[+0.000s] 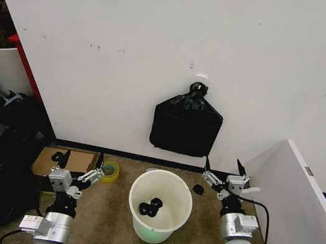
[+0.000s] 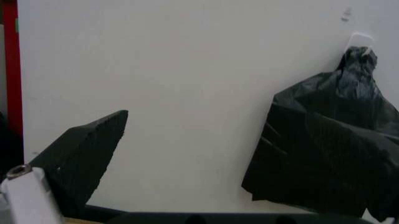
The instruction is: Place the garbage bag over the trash bin.
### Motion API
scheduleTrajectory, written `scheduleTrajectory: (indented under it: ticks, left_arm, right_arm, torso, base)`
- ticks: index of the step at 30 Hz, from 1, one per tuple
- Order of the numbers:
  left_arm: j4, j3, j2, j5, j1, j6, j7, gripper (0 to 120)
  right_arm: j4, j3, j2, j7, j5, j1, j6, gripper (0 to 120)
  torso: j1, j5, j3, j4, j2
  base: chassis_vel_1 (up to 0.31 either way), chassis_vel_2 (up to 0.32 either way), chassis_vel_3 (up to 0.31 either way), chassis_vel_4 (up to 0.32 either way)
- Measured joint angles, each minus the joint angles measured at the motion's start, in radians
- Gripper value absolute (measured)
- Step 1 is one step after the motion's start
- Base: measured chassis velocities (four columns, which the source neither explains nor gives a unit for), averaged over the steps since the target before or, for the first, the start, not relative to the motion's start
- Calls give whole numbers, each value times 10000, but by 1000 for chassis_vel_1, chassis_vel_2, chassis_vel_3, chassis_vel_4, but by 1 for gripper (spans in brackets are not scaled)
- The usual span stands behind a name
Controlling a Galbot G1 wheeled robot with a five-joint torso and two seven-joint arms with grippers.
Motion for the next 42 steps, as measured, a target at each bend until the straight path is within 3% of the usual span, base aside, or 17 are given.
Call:
scheduleTrajectory:
  ticks: [12,31,38,42]
  left_arm:
    - [-51,-194,-281,476,62,-372,191,100]
    - [-170,-246,-603,526,147,-426,3,100]
    - [-620,-378,-775,951,571,-622,-285,100]
    - [-918,-389,-988,1184,844,-638,-434,100]
  right_arm:
    - [114,-262,-83,-68,907,100,21,100]
    - [-8,-362,11,-24,957,121,261,100]
    - [-561,-1079,-66,-309,2089,1493,-423,100]
    - [-1530,-1730,282,-237,2767,3272,-901,100]
  torso:
    - [0,1,0,1,0]
    - [0,1,0,-1,0]
    - [0,0,0,-1,0]
    - [0,1,0,5,0]
  base:
    - [0,0,0,0]
    - [0,0,0,0]
    - [0,0,0,0]
    - [0,0,0,0]
